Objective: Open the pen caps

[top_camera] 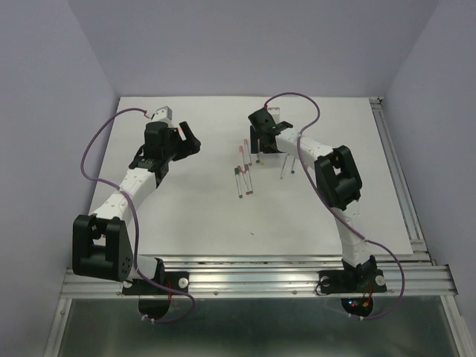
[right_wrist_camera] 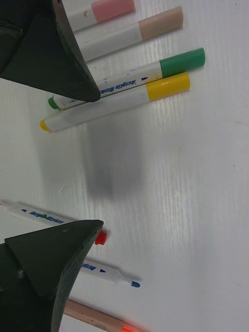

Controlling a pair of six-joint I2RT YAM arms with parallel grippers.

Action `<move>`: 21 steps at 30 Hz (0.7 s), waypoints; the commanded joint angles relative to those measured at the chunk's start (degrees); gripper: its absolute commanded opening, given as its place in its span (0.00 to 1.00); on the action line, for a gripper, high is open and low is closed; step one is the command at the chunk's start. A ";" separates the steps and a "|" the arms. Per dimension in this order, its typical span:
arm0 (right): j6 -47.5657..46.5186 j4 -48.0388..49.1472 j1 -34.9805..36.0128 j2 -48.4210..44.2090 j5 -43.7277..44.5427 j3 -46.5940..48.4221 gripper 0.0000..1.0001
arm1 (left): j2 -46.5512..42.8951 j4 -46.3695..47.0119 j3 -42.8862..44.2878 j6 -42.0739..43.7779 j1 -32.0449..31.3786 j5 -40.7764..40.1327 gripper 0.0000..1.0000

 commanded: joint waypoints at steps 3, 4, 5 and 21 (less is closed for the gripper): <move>-0.61 -0.08 -0.13 0.83 1.50 3.30 1.00 | -2.21 2.49 -0.39 0.85 0.05 0.25 0.86; -0.52 -0.08 -0.04 0.92 1.33 3.30 1.00 | -2.12 2.49 -0.39 0.85 0.05 0.25 0.86; -0.52 0.09 -0.04 1.00 0.89 2.95 1.00 | -2.12 2.49 -0.39 0.77 0.05 0.42 0.86; -0.61 2.90 -0.22 3.47 -4.12 -0.39 0.81 | -1.77 2.49 -0.30 1.12 0.05 1.74 0.86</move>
